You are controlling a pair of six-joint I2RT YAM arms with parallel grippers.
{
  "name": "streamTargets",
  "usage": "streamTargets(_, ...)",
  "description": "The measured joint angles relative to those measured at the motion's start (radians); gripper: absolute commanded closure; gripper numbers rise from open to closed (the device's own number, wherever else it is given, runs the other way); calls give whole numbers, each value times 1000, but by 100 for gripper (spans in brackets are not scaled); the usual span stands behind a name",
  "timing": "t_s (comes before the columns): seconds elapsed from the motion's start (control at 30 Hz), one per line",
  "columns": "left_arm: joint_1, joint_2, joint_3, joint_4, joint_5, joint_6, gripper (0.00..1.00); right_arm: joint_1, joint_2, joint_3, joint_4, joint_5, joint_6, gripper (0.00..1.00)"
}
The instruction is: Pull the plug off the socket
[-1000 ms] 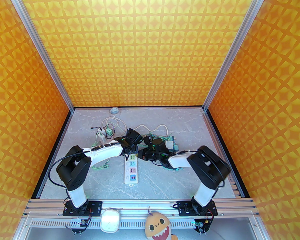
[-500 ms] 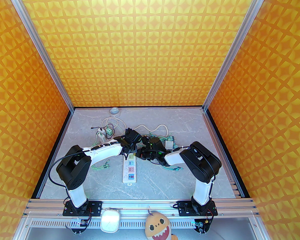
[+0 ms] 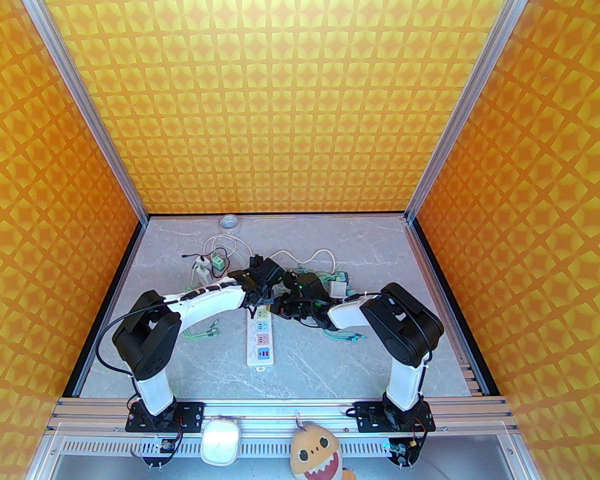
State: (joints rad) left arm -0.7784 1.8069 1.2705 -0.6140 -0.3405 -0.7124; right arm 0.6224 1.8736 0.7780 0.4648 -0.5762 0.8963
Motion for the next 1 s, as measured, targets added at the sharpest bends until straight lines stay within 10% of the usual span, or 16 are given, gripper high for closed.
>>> streamTargets(0.47, -40, -9, 35, -36, -48, -1, 77, 16, -62, 16, -138, 77, -62, 97)
streamTargets(1.0, -92, -170, -1, -24, 11, -12, 77, 13, -689, -13, -652, 500, -280, 49)
